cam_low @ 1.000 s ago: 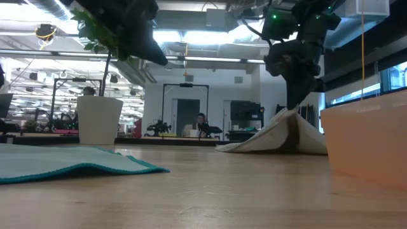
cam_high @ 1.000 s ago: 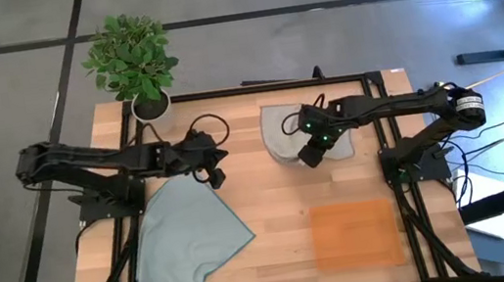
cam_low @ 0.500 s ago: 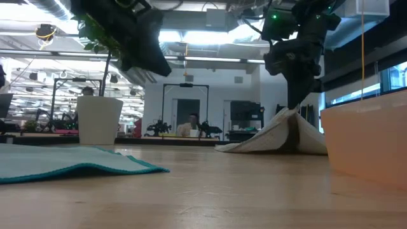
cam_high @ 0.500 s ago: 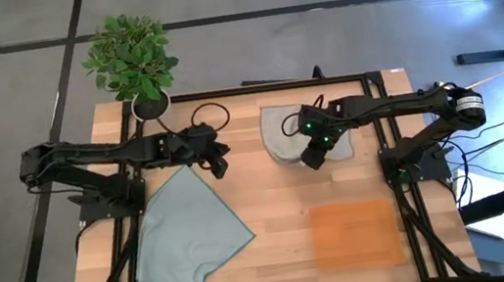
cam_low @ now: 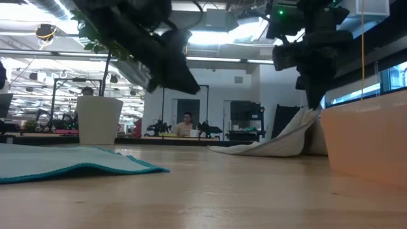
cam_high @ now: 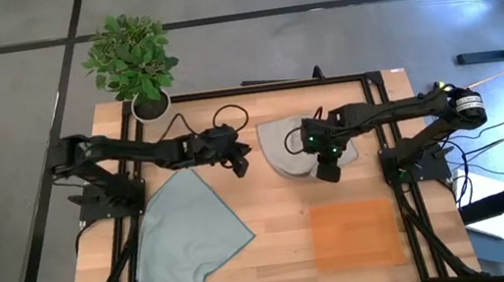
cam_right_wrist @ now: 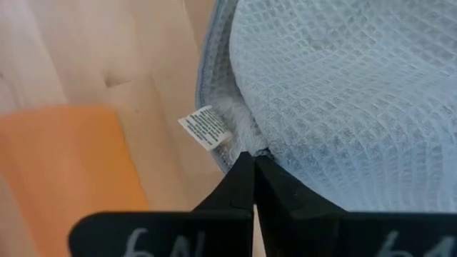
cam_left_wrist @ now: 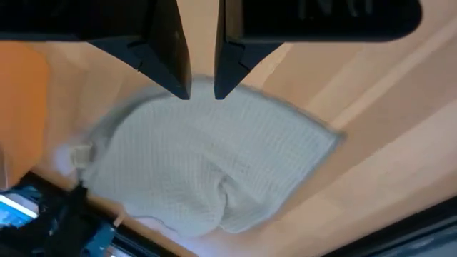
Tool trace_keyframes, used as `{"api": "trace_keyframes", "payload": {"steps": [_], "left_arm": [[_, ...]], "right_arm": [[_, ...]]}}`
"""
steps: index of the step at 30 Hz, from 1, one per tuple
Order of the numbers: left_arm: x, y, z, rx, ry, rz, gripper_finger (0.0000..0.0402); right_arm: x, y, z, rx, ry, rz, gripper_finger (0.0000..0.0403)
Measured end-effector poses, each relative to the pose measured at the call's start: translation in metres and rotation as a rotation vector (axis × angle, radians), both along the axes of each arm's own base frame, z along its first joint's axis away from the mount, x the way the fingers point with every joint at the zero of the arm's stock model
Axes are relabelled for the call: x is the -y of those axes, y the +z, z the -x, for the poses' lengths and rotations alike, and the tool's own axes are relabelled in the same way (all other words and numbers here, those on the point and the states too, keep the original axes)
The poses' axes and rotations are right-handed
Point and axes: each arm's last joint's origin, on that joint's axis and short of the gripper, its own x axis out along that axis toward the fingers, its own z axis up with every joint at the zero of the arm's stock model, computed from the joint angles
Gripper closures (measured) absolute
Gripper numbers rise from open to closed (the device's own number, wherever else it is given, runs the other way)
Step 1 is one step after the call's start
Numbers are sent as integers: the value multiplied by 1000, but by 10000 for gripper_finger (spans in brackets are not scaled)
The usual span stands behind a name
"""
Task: Roll microfiber towels into tight, uniform cylinder then place into a basket
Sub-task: Roll the gray microfiber towel
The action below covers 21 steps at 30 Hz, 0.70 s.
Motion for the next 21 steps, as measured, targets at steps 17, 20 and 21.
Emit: {"api": "trace_keyframes", "payload": {"steps": [17,20,21], "left_arm": [[-42,-47,-14,-170,-196,-294,347],[-42,-47,-14,-189,-228,-343,347],[-43,-47,-13,-192,-229,-348,347]], "right_arm": [[-16,0,-2,5,87,4,398],[-17,0,-2,14,131,13,398],[-17,0,-2,17,147,17,398]]}}
